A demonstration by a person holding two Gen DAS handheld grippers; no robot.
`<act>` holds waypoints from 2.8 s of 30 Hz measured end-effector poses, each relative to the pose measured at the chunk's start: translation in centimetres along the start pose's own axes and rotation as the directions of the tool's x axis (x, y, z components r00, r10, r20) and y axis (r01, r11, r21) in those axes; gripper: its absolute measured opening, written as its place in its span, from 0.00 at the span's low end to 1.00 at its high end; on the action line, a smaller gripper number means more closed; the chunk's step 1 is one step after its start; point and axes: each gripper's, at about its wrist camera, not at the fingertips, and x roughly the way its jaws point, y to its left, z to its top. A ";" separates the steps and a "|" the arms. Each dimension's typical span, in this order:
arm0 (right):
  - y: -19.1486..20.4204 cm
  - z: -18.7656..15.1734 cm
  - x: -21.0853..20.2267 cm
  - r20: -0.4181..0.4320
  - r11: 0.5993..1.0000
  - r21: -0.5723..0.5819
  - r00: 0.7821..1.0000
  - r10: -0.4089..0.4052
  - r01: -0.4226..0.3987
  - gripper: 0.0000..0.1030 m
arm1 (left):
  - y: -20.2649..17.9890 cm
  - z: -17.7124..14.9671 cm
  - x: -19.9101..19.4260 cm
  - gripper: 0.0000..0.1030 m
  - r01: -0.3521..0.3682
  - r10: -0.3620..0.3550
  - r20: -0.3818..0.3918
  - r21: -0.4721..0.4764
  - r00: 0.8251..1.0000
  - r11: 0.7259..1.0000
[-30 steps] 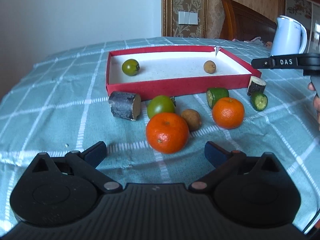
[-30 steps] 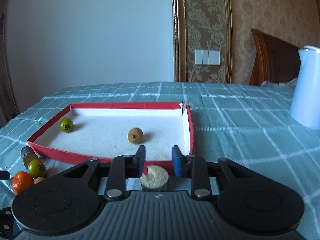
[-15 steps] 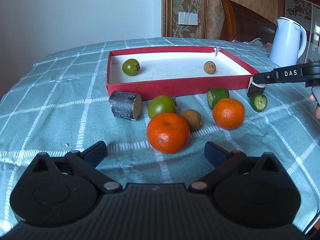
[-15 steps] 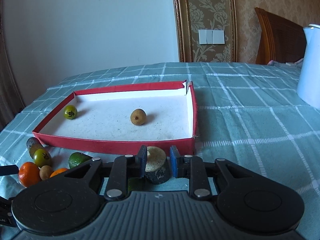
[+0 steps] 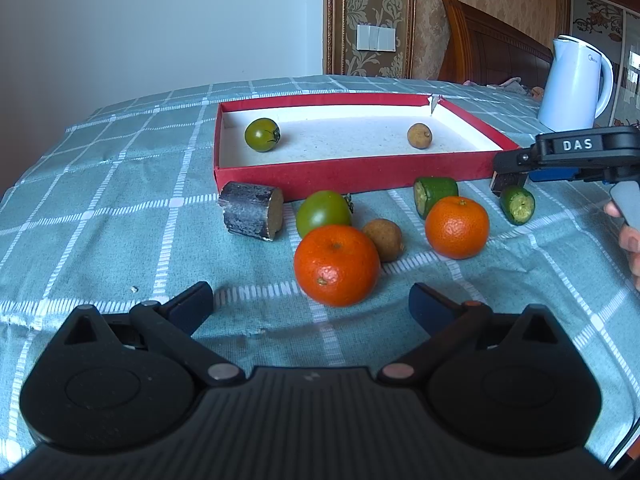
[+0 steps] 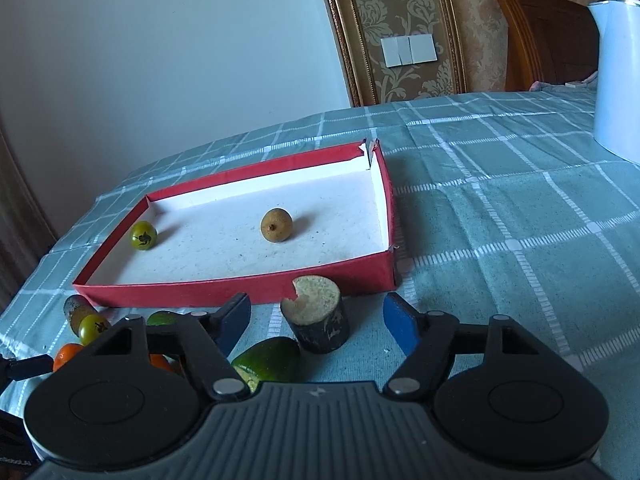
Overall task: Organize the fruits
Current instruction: 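Lift the eggplant chunk into the tray and open the right gripper, then grasp the orange with the left gripper and lift it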
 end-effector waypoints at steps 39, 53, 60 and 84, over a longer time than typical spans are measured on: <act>2.5 5.2 9.3 0.033 0.953 -0.263 0.989 -0.144 0.148 0.33 | 0.0 0.0 -0.1 1.00 0.002 -0.002 0.002 -0.003 1.000 1.000; 1.8 4.9 9.6 0.009 0.960 -0.246 0.991 -0.132 0.130 0.33 | 0.0 0.0 0.0 1.00 0.002 -0.002 0.002 -0.002 1.000 1.000; 1.5 5.0 9.6 0.003 0.965 -0.236 0.993 -0.118 0.116 0.34 | 0.0 0.0 0.0 1.00 0.002 -0.002 0.001 -0.002 1.000 1.000; -1.8 2.5 0.0 0.286 0.984 -0.127 0.954 -0.086 0.127 0.77 | -0.7 0.5 0.1 0.39 0.014 -0.014 0.055 0.000 0.998 1.000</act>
